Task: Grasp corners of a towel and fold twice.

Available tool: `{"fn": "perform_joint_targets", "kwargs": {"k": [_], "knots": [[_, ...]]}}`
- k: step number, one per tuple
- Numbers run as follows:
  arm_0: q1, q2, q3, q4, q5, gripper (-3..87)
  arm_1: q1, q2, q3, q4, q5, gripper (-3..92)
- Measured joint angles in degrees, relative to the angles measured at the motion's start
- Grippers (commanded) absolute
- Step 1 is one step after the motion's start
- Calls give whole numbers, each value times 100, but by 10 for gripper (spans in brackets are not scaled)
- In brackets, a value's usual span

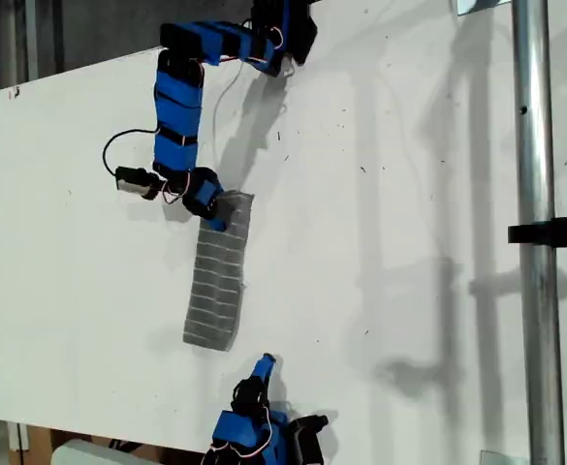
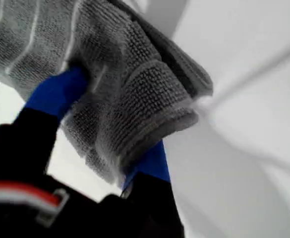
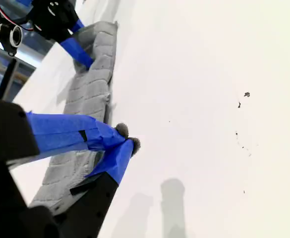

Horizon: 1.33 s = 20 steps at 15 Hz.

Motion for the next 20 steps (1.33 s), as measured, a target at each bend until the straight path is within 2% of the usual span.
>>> {"fn": "perform_joint_targets", "kwargs": {"k": [1, 3, 4, 6, 8, 9, 10, 11, 12, 13, 14, 15, 16, 18, 20], "knots": [[0, 0, 0, 0, 18, -26, 35, 0, 9, -97, -123, 23], [0, 0, 26, 0, 35, -26, 114, 896, 791, 439, -378, 12], [0, 0, 79, 0, 35, -24, 149, 1819, 1538, 984, -475, 8], [0, 0, 220, -53, 123, -23, 88, 4307, 2777, 2628, -483, 5], [0, 0, 378, -211, 220, -22, -229, 6592, 2988, 4368, -141, -2], [0, 0, 439, -316, 220, -21, -545, 7172, 2988, 4570, 167, -2], [0, 0, 492, -439, 220, -21, -703, 7058, 2979, 4474, 229, 0], [0, 0, 554, -536, 220, -21, -721, 6557, 2988, 3832, 202, 22], [0, 0, 624, -598, 220, -21, -642, 5810, 2979, 2900, 193, 216], [0, 0, 677, -606, 220, 1, -642, 4860, 2909, 1969, 220, 365], [0, 0, 738, -606, 167, 37, -659, 3990, 2522, 1415, 237, 270], [0, 0, 756, -554, -18, 76, -677, 3709, 2004, 1310, 211, 214], [-18, 9, 791, -360, -483, 115, -668, 3753, 1459, 1397, 211, 194], [-88, 18, 809, -105, -1178, 115, -308, 4236, 1336, 1696, 158, 192], [-97, 18, 809, -105, -1406, 115, 35, 5150, 1854, 1916, 62, 57]]}}
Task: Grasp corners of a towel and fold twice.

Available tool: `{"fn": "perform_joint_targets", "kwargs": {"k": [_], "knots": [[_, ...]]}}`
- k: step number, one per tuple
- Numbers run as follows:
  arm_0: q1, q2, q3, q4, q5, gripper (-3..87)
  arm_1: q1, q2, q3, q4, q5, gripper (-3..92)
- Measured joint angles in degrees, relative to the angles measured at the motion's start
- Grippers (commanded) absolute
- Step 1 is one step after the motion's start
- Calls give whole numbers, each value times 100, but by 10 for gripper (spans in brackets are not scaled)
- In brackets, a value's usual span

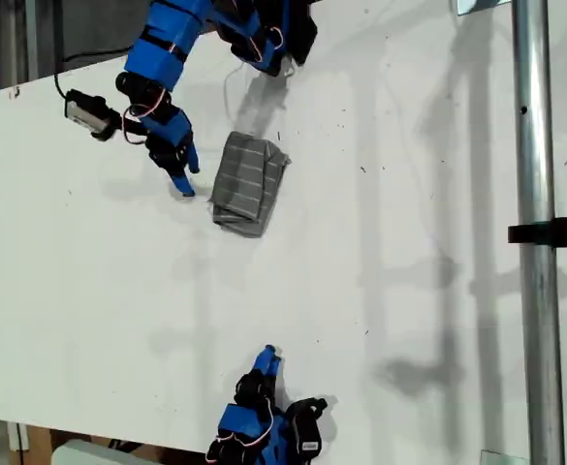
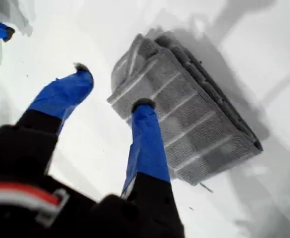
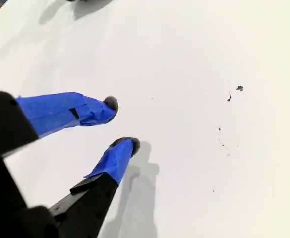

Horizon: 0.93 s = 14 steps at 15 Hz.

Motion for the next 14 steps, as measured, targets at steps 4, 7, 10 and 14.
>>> {"fn": "perform_joint_targets", "kwargs": {"k": [4, 7, 10, 14], "knots": [[-79, 0, 0, 0, 1257, 106, -703, 3401, 3059, -79, 88, -3], [-35, 0, 0, 0, 3771, 106, -1687, 6161, 4975, 360, 765, -3], [-35, 9, 0, 0, 3973, 106, -2030, 7189, 5968, 738, 1248, 11], [-35, 9, 0, 0, 3981, 106, -2382, 7312, 6108, 1063, 2092, 25]]}}
